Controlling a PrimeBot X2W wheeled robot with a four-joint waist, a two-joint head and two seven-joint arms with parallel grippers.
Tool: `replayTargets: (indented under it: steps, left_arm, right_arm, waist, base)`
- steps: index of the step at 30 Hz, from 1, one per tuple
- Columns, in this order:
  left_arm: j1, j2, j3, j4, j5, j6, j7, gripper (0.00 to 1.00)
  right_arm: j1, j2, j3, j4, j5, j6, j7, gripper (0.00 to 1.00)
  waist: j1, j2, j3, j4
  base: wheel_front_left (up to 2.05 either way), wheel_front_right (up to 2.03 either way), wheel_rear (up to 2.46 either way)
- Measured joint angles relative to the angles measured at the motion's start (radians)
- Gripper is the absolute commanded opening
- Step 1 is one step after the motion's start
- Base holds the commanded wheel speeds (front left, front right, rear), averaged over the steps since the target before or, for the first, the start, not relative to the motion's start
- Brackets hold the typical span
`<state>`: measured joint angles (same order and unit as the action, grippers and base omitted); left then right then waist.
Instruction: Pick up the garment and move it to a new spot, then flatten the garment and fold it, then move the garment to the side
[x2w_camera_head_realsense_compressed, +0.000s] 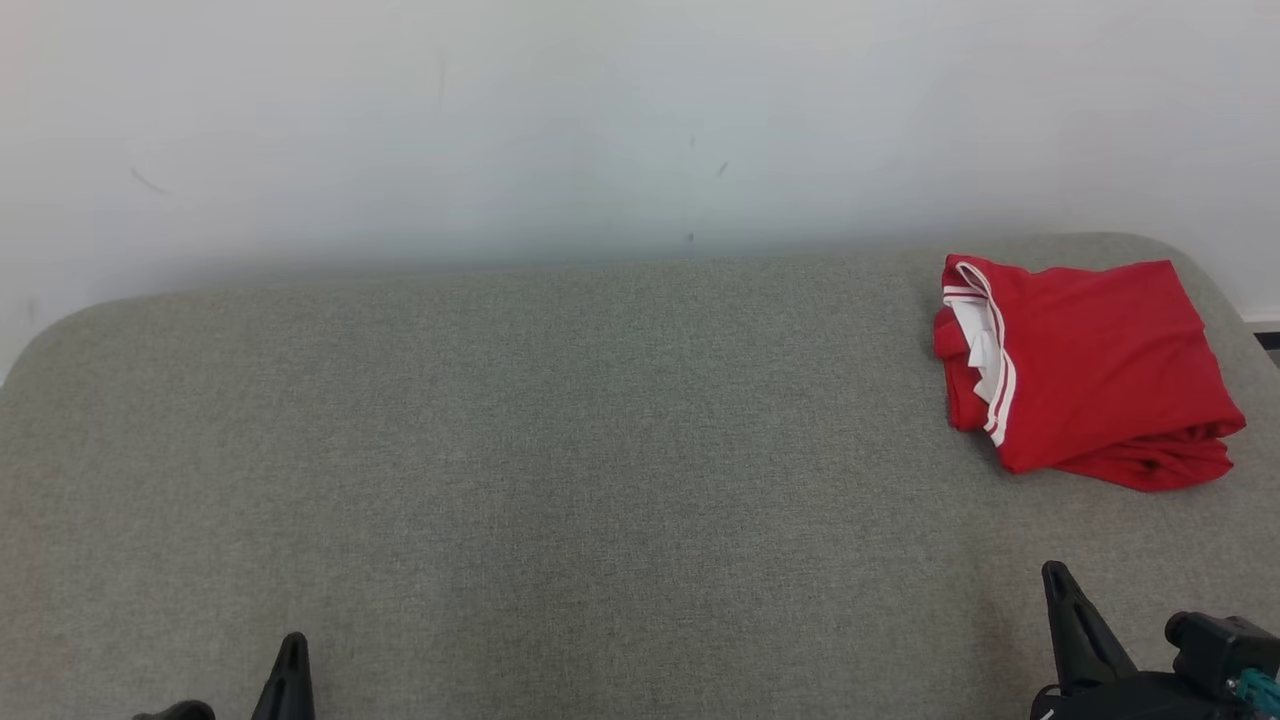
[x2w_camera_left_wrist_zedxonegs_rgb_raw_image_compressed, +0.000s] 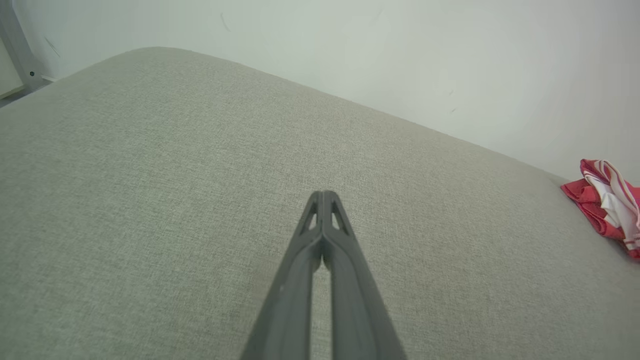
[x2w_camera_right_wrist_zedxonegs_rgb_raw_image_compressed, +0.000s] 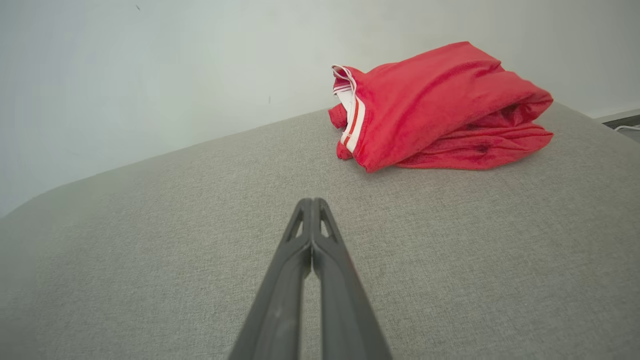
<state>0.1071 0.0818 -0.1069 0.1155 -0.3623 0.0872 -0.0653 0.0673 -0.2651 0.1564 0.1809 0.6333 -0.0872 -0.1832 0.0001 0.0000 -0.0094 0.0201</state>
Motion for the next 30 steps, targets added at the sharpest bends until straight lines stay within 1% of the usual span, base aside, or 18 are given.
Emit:
replayTargets:
  steps: [6,7,10,13,14,15,17,18,22,24,30]
  left_arm:
    - [-0.015,-0.004,0.014,0.011,-0.098,-0.011,0.017,0.00]
    - [-0.015,-0.005,0.018,0.015,-0.112,-0.018,0.018,0.00]
    - [-0.016,-0.005,0.025,0.021,-0.138,-0.019,0.021,0.00]
    - [-0.030,-0.009,0.032,0.030,-0.198,-0.027,0.031,0.00]
    - [-0.030,-0.009,0.032,0.030,-0.198,-0.027,0.031,0.00]
    - [-0.037,-0.010,0.035,0.030,-0.233,-0.036,0.037,0.00]
    - [-0.037,-0.011,0.040,0.035,-0.257,-0.036,0.039,0.00]
    - [-0.038,-0.011,0.042,0.037,-0.279,-0.044,0.043,0.00]
    - [-0.048,-0.013,0.056,0.047,-0.336,-0.053,0.053,0.00]
    - [-0.057,-0.013,0.060,0.051,-0.365,-0.059,0.056,0.00]
    - [-0.061,-0.016,0.070,0.064,-0.451,-0.071,0.067,0.00]
  right_arm:
    - [-0.018,0.017,-0.023,0.008,0.071,0.015,0.023,0.00]
    - [-0.018,0.019,-0.026,0.009,0.086,0.017,0.027,0.00]
    - [-0.018,0.025,-0.032,0.012,0.109,0.019,0.034,0.00]
    - [-0.020,0.037,-0.048,0.016,0.157,0.031,0.050,0.00]
    - [-0.020,0.037,-0.048,0.016,0.157,0.031,0.050,0.00]
    - [-0.025,0.043,-0.054,0.018,0.179,0.035,0.057,0.00]
    - [-0.036,0.048,-0.061,0.021,0.200,0.038,0.063,0.00]
    - [-0.039,0.049,-0.064,0.021,0.215,0.044,0.070,0.00]
    - [-0.039,0.059,-0.079,0.031,0.258,0.053,0.081,0.00]
    - [-0.040,0.065,-0.086,0.036,0.285,0.054,0.090,0.00]
    - [-0.058,0.082,-0.106,0.043,0.355,0.073,0.111,0.00]
  waist:
    - [0.0000,0.0000,0.001,-0.001]
    - [0.0000,0.0000,0.001,-0.002]
    - [0.0000,0.0000,0.001,-0.002]
    - [0.0000,0.0000,0.002,-0.003]
    - [0.0000,0.0000,0.002,-0.003]
    - [0.0000,0.0000,0.002,-0.004]
    - [0.0000,0.0000,0.002,-0.004]
    - [0.0000,0.0000,0.002,-0.004]
    - [0.0000,0.0000,0.003,-0.005]
    - [0.0000,0.0000,0.003,-0.006]
    - [0.0000,0.0000,0.004,-0.007]
  base:
    - [0.00,0.00,0.00]
    - [0.00,0.00,0.00]
    - [0.00,0.00,0.00]
    - [0.00,0.00,0.00]
    - [0.00,0.00,0.00]
    - [0.00,0.00,0.00]
    - [0.00,0.00,0.00]
    - [0.00,0.00,0.00]
    - [0.00,0.00,0.00]
    - [0.00,0.00,0.00]
    - [0.00,0.00,0.00]
